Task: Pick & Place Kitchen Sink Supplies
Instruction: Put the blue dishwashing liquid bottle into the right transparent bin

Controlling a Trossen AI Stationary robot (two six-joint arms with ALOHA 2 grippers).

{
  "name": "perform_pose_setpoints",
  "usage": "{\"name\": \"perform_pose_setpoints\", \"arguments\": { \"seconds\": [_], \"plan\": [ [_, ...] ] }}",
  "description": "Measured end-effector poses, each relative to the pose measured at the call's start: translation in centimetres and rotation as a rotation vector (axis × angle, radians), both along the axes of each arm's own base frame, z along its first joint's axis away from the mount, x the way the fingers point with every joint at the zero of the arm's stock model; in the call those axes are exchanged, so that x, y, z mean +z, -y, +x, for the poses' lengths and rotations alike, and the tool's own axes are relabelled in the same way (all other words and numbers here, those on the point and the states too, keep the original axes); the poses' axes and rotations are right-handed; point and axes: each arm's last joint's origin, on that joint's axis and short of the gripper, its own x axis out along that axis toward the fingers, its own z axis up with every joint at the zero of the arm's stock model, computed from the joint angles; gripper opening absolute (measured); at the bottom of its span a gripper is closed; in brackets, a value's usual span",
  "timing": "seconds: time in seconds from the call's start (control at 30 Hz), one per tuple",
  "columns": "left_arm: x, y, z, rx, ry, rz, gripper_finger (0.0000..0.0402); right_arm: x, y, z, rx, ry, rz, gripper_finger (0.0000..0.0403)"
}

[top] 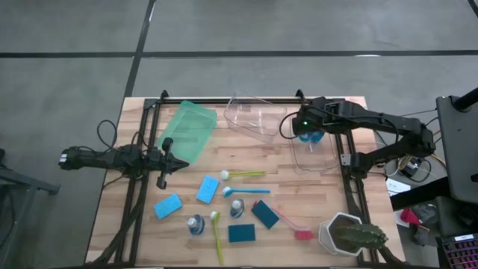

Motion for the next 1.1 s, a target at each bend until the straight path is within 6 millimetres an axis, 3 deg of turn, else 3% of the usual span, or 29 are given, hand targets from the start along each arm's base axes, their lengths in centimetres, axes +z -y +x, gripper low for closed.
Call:
{"name": "perform_pose_setpoints", "arguments": {
  "seconds": [0.37,1.1],
  "plan": [
    [0.0,0.0,0.0,0.0,0.0,0.0,0.0,-1.8,1.0,1.1,0.0,0.039,-0.022,0.0137],
    [0.0,0.0,0.0,0.0,0.0,0.0,0.0,-5.7,2.3,0.6,-0.039,-0.005,-0.015,0.0137]
  ]
}}
